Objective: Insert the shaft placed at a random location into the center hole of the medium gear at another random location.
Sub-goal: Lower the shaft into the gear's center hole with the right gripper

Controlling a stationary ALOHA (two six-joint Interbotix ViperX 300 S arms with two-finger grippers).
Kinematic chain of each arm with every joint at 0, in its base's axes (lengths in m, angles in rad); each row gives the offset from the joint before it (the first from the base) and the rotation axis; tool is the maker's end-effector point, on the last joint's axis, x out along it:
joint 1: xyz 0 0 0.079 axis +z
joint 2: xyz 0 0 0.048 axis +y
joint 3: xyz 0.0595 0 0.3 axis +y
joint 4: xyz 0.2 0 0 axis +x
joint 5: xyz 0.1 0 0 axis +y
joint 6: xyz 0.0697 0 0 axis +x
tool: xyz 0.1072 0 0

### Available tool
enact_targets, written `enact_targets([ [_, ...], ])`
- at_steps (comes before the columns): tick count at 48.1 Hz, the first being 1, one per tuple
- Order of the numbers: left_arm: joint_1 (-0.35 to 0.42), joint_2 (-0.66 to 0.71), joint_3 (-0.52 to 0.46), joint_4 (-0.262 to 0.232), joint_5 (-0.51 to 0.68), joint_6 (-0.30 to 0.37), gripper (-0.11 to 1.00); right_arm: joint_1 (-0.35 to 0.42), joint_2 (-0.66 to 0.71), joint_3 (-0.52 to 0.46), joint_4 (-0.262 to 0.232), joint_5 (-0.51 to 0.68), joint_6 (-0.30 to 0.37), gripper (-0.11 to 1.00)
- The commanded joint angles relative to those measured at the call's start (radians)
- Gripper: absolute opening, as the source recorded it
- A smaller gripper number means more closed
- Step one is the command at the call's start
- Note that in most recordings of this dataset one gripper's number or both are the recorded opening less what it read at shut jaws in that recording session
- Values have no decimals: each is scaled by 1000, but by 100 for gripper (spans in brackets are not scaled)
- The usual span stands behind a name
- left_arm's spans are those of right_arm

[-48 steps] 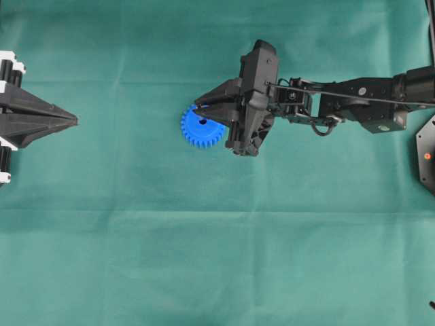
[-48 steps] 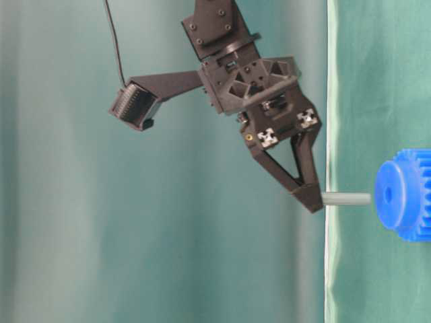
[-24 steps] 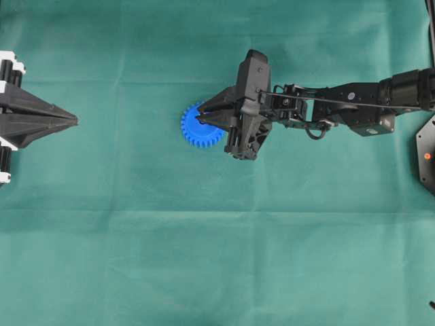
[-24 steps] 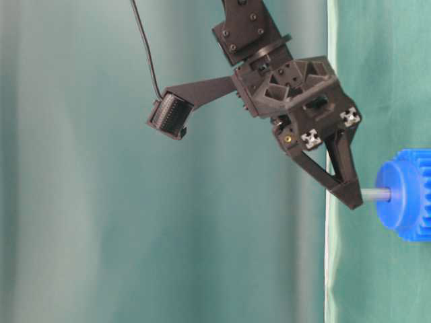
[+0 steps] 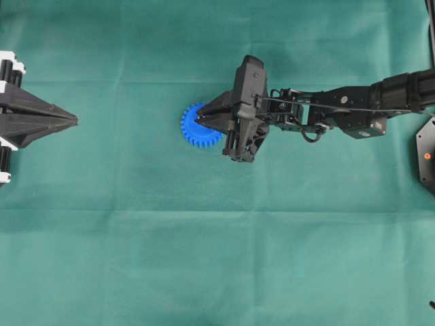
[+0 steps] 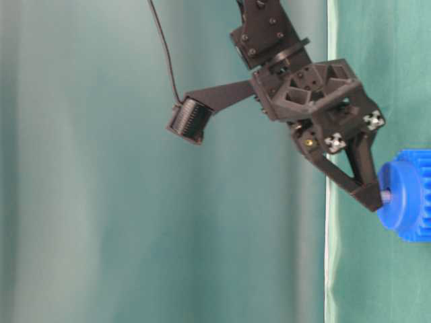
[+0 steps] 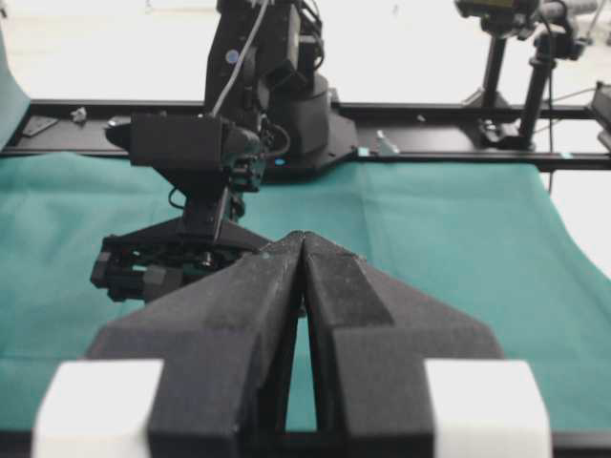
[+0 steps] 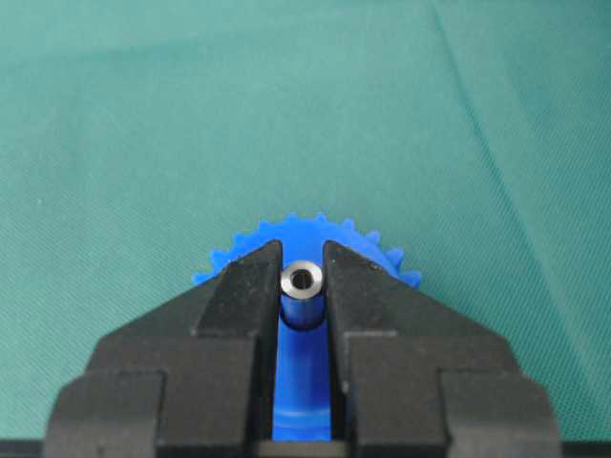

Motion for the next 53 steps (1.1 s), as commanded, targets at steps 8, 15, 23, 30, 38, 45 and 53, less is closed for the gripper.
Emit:
enact_targets([
  [8, -2, 8, -23, 3, 2, -2, 0, -2, -3, -28, 3, -9, 6, 13],
  [15, -2, 8, -23, 3, 2, -2, 0, -2, -3, -23, 3, 5, 6, 13],
  [23, -2, 8, -23, 3, 2, 0, 0, -2, -3, -21, 2, 3, 6, 13],
  [30, -2, 8, -23, 2, 2, 0, 0, -2, -3, -21, 3, 3, 8, 13],
  [38, -3, 8, -23, 3, 2, 0, 0, -2, -3, -21, 6, 2, 11, 14],
  [45, -2, 8, -23, 3, 2, 0, 0, -2, -3, -23, 9, 2, 11, 39],
  [53, -2, 8, -23, 3, 2, 0, 0, -2, -6, -23, 12, 2, 11, 86],
])
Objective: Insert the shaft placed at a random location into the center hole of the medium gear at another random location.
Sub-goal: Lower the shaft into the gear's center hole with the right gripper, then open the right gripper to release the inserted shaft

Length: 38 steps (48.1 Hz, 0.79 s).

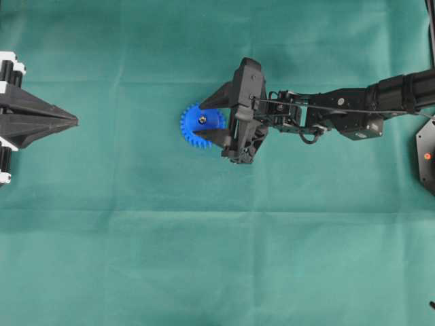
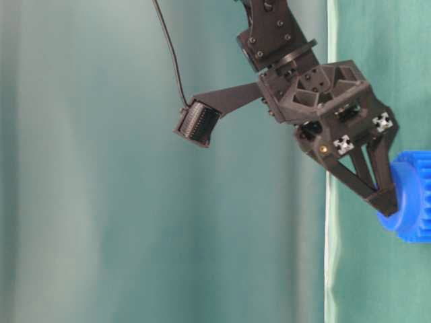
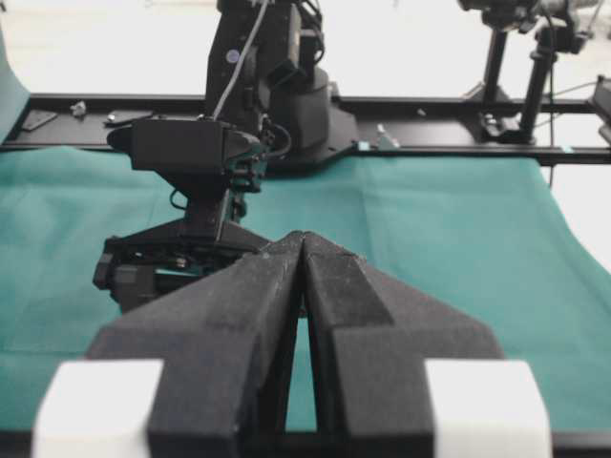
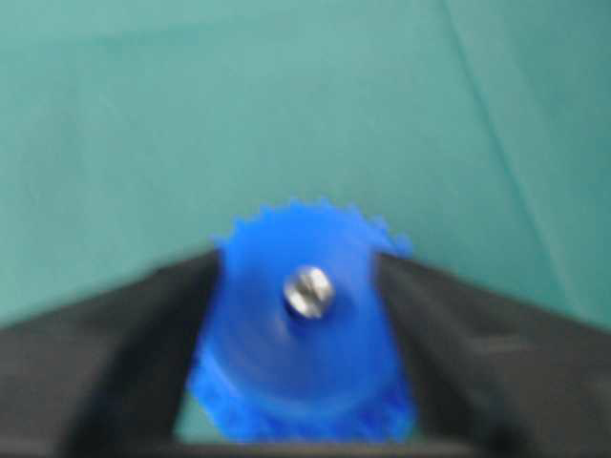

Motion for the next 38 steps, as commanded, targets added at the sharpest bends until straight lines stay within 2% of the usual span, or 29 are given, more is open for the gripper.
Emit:
enact_targets([
  [1, -2, 8, -23, 3, -5, -2, 0, -3, -21, -18, 5, -2, 11, 89],
  [3, -2, 8, -23, 3, -3, -2, 0, -3, -28, -18, 5, -2, 11, 90],
  [10, -2, 8, -23, 2, -3, -2, 0, -3, -75, -11, 5, 6, 8, 82],
  [28, -2, 8, -25, 3, -2, -2, 0, -2, -245, 15, -2, 74, -2, 83],
  [38, -2, 8, -23, 3, -2, -2, 0, -3, -268, 21, -5, 89, -3, 83],
])
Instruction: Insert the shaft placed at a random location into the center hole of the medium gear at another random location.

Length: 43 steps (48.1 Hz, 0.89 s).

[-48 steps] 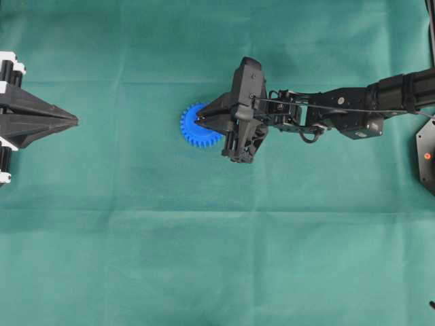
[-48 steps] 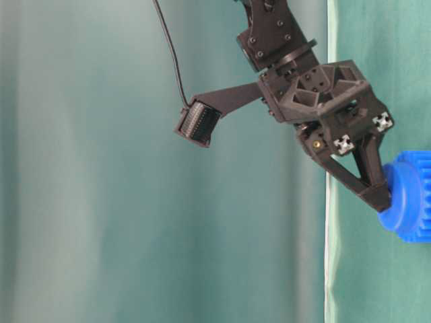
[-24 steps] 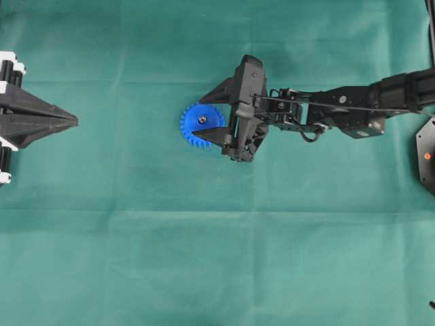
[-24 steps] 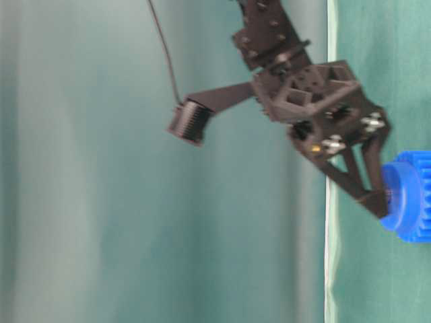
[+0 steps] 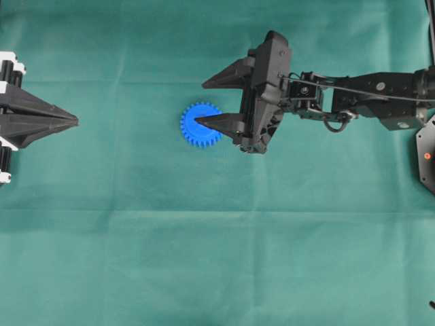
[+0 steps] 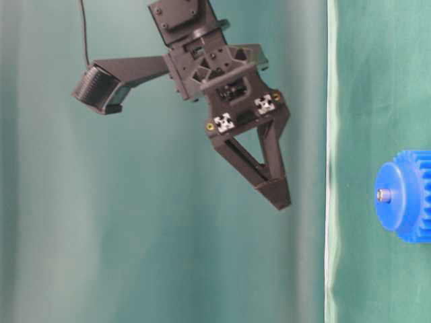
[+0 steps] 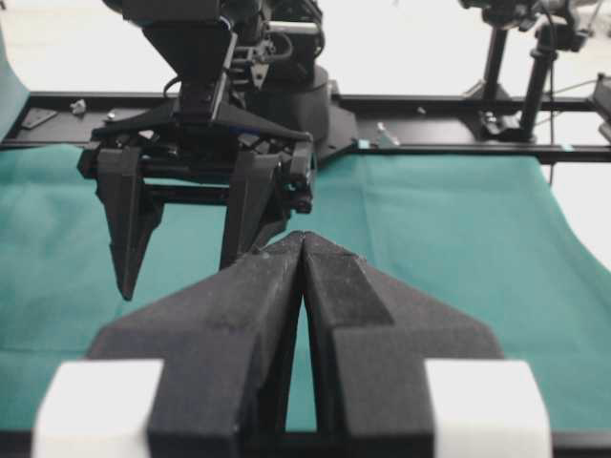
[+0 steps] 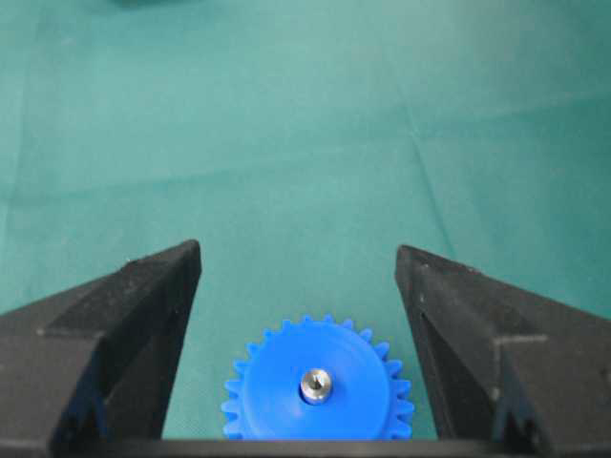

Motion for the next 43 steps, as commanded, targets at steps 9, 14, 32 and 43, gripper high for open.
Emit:
enact_targets([
  [9, -2, 8, -23, 2, -6, -2, 0, 0, -51, 17, -2, 2, -3, 83],
  [14, -2, 8, -23, 3, -3, -2, 0, 0, -83, 49, 0, -2, -2, 83],
  [32, -2, 3, -25, 2, 2, -2, 0, 0, -264, 222, 3, -9, 0, 83],
  [43, -2, 0, -23, 3, 2, -2, 0, -8, -387, 327, 3, -15, 2, 82],
])
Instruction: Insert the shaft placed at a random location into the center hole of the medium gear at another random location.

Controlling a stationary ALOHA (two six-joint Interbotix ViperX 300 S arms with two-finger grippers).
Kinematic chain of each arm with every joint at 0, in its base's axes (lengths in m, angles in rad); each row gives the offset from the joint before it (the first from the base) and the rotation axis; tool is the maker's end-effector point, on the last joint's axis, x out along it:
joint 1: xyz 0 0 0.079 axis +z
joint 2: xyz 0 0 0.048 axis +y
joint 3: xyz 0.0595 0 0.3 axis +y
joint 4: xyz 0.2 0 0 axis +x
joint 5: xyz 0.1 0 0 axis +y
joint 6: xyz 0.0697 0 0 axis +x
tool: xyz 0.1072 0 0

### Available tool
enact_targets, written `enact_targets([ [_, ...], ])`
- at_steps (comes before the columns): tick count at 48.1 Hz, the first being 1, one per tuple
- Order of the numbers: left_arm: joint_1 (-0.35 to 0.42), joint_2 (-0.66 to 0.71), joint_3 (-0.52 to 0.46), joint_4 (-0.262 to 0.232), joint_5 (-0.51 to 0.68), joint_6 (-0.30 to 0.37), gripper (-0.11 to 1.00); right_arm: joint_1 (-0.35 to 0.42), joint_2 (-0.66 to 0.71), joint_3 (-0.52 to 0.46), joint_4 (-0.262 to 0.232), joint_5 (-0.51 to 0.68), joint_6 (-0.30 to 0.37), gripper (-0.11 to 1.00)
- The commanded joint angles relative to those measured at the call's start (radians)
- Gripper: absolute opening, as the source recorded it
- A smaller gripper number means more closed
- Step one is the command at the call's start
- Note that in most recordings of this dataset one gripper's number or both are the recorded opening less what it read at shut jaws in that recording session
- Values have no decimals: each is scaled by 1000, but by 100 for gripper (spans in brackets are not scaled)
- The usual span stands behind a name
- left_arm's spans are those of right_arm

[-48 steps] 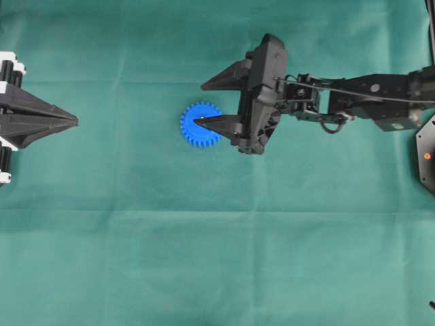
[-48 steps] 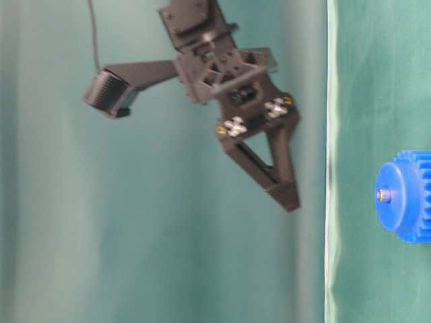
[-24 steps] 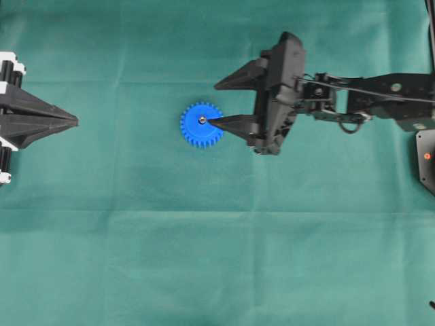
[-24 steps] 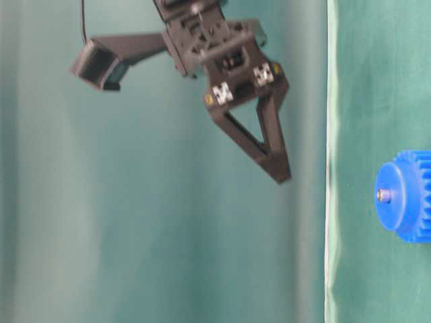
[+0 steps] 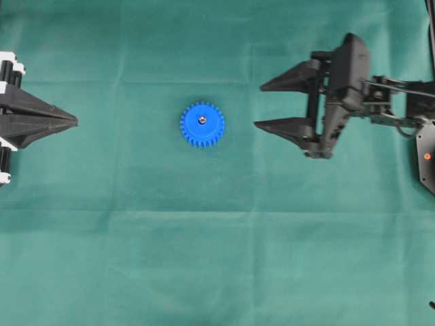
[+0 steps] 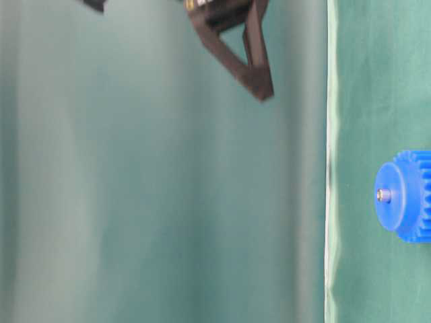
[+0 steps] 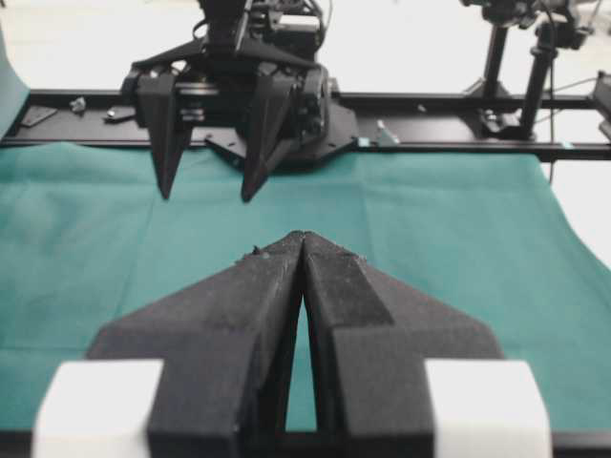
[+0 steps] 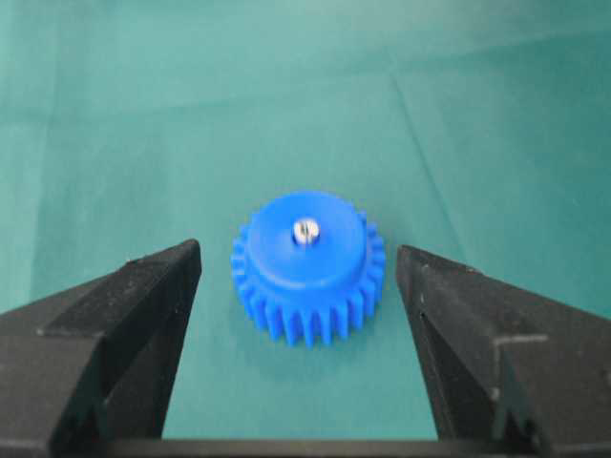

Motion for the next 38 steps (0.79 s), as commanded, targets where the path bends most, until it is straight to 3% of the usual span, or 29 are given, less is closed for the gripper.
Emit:
enact_targets([
  [1, 0, 3, -25, 2, -5, 0, 0, -6, -64, 23, 2, -15, 2, 83],
  [15, 0, 3, -25, 3, -6, 0, 0, -9, -163, 84, 2, -11, 0, 83],
  [38, 0, 3, -23, 3, -8, 0, 0, -9, -158, 84, 2, -15, 0, 82],
])
